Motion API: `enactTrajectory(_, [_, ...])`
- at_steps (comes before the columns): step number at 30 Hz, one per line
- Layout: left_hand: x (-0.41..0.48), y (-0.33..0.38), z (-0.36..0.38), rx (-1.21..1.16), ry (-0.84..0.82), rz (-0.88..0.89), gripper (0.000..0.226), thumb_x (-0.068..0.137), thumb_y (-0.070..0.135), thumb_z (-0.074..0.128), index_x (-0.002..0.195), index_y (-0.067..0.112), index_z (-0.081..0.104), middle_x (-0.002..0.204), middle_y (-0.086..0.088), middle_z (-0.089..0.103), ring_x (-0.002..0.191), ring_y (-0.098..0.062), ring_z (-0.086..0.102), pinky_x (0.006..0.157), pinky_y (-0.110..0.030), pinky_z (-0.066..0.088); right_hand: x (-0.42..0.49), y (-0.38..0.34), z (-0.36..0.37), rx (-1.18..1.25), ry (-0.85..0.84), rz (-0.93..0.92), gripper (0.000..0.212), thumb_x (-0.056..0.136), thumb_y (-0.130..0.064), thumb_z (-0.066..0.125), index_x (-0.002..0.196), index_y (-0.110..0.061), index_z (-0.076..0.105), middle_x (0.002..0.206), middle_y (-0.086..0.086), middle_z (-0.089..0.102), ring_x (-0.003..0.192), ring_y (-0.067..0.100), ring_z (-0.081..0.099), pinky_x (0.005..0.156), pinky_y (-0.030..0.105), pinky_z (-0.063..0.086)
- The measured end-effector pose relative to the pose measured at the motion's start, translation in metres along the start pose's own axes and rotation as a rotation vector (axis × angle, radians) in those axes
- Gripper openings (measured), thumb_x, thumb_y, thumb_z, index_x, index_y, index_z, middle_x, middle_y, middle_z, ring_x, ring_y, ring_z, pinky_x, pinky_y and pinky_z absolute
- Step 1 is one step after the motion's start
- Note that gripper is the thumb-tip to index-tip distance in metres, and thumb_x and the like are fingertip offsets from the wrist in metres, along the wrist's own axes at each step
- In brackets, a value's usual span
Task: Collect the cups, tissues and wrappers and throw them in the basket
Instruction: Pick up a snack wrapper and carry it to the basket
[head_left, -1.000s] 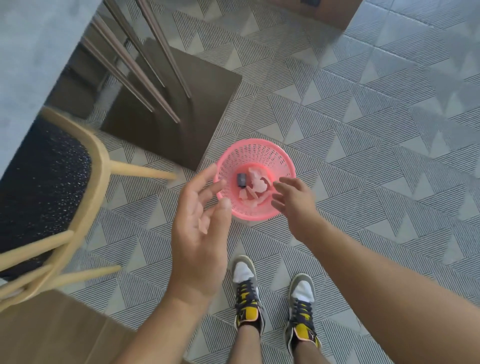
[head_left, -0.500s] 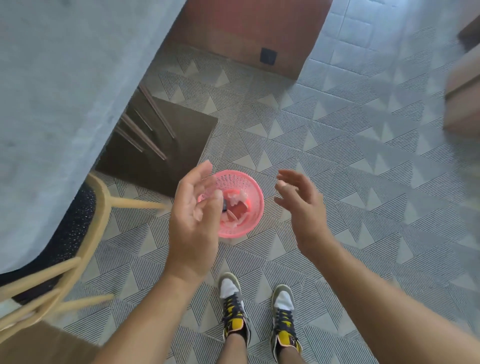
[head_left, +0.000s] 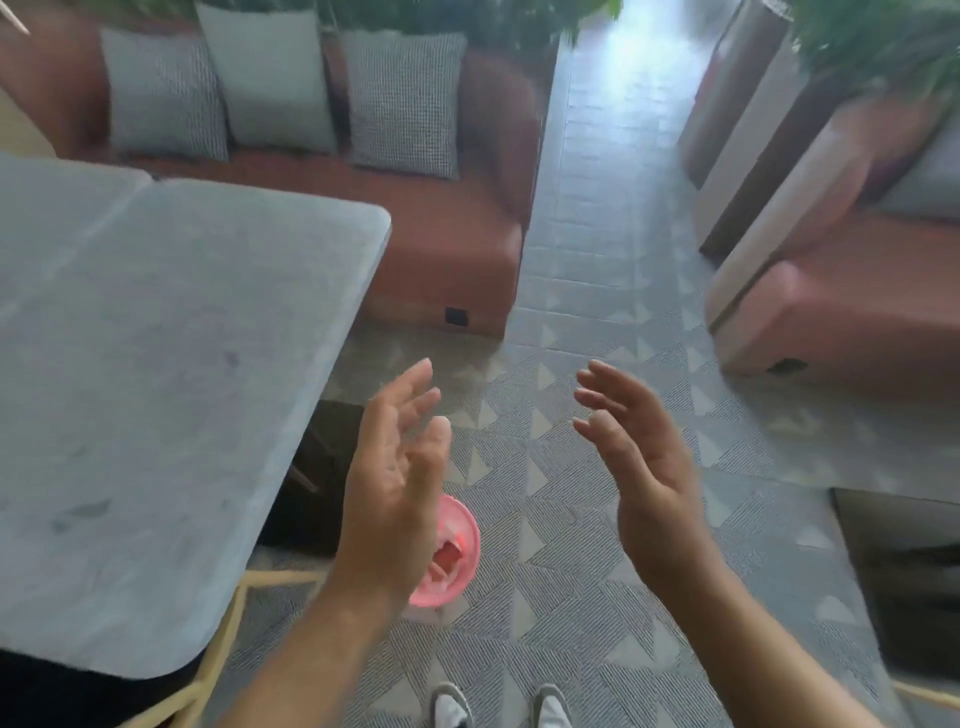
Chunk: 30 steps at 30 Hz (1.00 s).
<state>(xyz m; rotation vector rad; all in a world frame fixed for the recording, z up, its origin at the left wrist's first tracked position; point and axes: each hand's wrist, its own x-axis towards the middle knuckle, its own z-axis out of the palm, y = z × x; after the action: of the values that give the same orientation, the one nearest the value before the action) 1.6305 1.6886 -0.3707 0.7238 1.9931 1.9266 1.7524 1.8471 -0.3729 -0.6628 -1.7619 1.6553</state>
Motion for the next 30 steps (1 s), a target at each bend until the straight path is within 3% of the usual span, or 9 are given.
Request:
enactTrajectory(4, [-0.001, 0.046, 0.012, -0.022, -0.074, 0.030, 0.045, 0.095, 0.053, 0.050, 0.137, 0.039, 0.054, 0.141, 0.025, 0.059, 0.135, -0.008, 0.059, 0.112, -0.050, 0.051, -0.003, -0.047, -0.030, -0.006, 0.092, -0.040, 0.041, 0.089, -0.048, 0.060, 0.127, -0.033, 0.066, 0.130, -0.003, 0.070, 0.126, 0.020, 0.065, 0.107, 0.059, 0.051])
enactTrajectory(11, [0.028, 0.078, 0.057, -0.073, -0.144, 0.073, 0.052, 0.093, 0.051, 0.051, 0.140, 0.030, 0.054, 0.141, 0.012, 0.061, 0.132, -0.013, 0.061, 0.111, -0.050, 0.052, 0.012, -0.082, -0.075, 0.032, 0.214, -0.073, 0.041, 0.088, -0.050, 0.059, 0.123, -0.030, 0.067, 0.127, -0.001, 0.071, 0.122, 0.022, 0.066, 0.106, 0.056, 0.053])
enactTrajectory(15, [0.058, 0.090, 0.099, -0.091, -0.205, 0.103, 0.046, 0.094, 0.048, 0.052, 0.138, 0.035, 0.054, 0.138, 0.019, 0.062, 0.132, -0.011, 0.061, 0.110, -0.042, 0.053, 0.042, -0.084, -0.099, 0.065, 0.246, -0.087, 0.042, 0.090, -0.050, 0.057, 0.123, -0.025, 0.067, 0.123, -0.001, 0.072, 0.117, 0.019, 0.069, 0.101, 0.052, 0.056])
enactTrajectory(20, [0.107, 0.087, 0.163, -0.061, -0.238, 0.105, 0.047, 0.094, 0.050, 0.051, 0.140, 0.037, 0.052, 0.136, 0.026, 0.062, 0.132, -0.008, 0.060, 0.109, -0.033, 0.053, 0.104, -0.074, -0.139, 0.092, 0.241, -0.084, 0.048, 0.090, -0.051, 0.056, 0.127, -0.022, 0.065, 0.124, 0.001, 0.071, 0.116, 0.020, 0.069, 0.096, 0.043, 0.058])
enactTrajectory(26, [0.186, 0.086, 0.259, -0.055, -0.215, 0.062, 0.048, 0.094, 0.053, 0.051, 0.139, 0.038, 0.054, 0.138, 0.024, 0.060, 0.134, -0.008, 0.059, 0.112, -0.045, 0.052, 0.217, -0.065, -0.206, 0.126, 0.226, -0.062, 0.046, 0.090, -0.053, 0.056, 0.124, -0.024, 0.067, 0.120, 0.004, 0.071, 0.115, 0.022, 0.069, 0.095, 0.044, 0.058])
enactTrajectory(30, [0.238, 0.092, 0.315, -0.059, -0.192, 0.046, 0.053, 0.092, 0.056, 0.052, 0.142, 0.037, 0.053, 0.139, 0.020, 0.060, 0.135, -0.005, 0.057, 0.113, -0.043, 0.051, 0.287, -0.070, -0.248, 0.128, 0.198, -0.054, 0.047, 0.088, -0.051, 0.059, 0.125, -0.022, 0.066, 0.117, 0.003, 0.071, 0.114, 0.026, 0.068, 0.094, 0.043, 0.057])
